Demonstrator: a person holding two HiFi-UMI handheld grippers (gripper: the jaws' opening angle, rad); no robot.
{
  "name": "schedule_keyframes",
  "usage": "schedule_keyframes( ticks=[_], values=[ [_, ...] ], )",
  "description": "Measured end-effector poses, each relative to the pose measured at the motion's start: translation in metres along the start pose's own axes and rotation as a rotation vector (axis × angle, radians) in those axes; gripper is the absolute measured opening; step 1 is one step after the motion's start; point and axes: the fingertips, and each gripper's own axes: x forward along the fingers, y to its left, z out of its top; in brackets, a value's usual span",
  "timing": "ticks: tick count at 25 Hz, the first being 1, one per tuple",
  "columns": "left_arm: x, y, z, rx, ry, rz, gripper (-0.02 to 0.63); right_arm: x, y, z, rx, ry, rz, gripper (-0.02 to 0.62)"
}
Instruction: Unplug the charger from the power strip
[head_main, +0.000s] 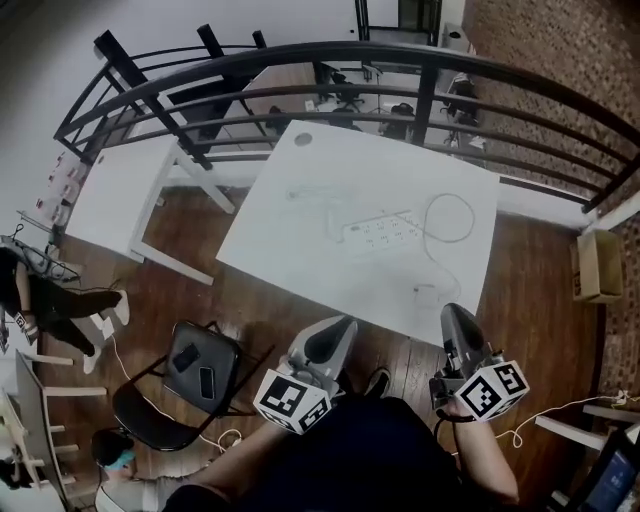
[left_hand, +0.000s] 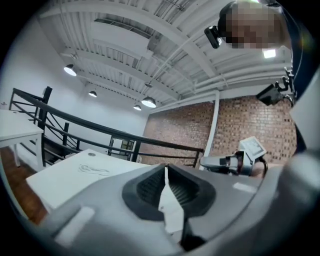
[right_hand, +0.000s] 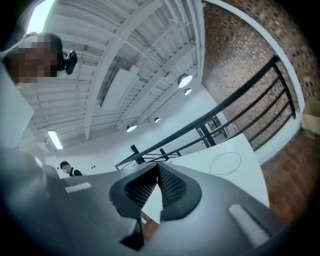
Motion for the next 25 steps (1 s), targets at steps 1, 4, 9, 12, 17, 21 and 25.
schedule_keyframes(
  ticks=[1,4,9,12,17,21,25],
  values=[
    [-0.003,-0.004,-0.002,0.021,0.002,0.007,0.02,-0.003,0.001,-0.006,-0.039,0.019,-0.008,0.011],
    [-0.007,-0.009,-0.003,0.065,0.006,0.016,0.033,-0.008,0.0,-0.025,-0.073,0.069,-0.05,0.012],
    [-0.003,-0.009,0.0,0.059,0.006,-0.027,0.04,-0.012,0.014,-0.037,-0.116,0.072,-0.053,0.011],
    [-0.004,-0.004,0.001,0.047,0.008,-0.047,0.044,-0.013,0.024,-0.038,-0.169,0.061,-0.065,0.012],
    [-0.012,0.003,-0.003,0.029,0.01,-0.09,0.044,-0.004,0.041,-0.044,-0.221,0.06,-0.083,0.012],
    [-0.018,0.014,-0.001,0.013,0.004,-0.101,0.046,0.0,0.049,-0.049,-0.243,0.068,-0.103,0.011],
    [-0.026,0.027,0.001,0.005,0.004,-0.103,0.048,0.006,0.056,-0.052,-0.256,0.064,-0.118,0.011]
  ],
)
